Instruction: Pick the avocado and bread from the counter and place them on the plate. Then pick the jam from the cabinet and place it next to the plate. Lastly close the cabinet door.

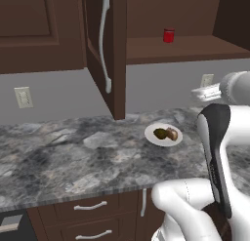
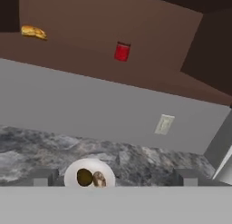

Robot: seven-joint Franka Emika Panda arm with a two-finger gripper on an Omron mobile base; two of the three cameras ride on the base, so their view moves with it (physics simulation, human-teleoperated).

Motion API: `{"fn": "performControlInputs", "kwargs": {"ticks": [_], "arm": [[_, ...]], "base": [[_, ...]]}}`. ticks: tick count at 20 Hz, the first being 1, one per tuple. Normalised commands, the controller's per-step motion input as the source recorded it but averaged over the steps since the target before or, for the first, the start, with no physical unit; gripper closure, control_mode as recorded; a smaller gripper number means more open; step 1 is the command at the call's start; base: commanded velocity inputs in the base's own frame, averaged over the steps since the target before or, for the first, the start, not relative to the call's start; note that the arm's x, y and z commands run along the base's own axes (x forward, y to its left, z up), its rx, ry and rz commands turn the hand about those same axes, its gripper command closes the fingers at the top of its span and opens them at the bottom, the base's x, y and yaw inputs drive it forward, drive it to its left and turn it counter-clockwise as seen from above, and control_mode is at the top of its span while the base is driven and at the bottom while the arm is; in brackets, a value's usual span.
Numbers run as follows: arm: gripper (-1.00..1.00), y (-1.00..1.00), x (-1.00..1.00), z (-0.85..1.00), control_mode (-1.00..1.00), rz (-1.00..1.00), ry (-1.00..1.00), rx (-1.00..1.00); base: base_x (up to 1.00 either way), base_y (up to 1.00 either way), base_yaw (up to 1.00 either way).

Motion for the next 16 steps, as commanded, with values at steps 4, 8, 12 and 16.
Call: {"fn": "performControlInputs", "kwargs": {"ticks": [4, 8, 12, 16], "arm": [[-1.00, 0.00, -0.05, 0.46, -1.00, 0.00, -0.08, 0.01], [-1.00, 0.00, -0.01, 0.46, -1.00, -0.02, -0.10, 0.00], [-1.00, 0.00, 0.00, 0.51, -1.00, -0.01, -0.22, 0.00], [-1.00, -0.04, 0.00, 0.26, -1.00, 0.00, 0.02, 0.03]], "base": [[0.00, 0.00, 0.00], [0.00, 0.00, 0.00], [0.00, 0.00, 0.00], [0.00, 0.00, 0.00]]}}
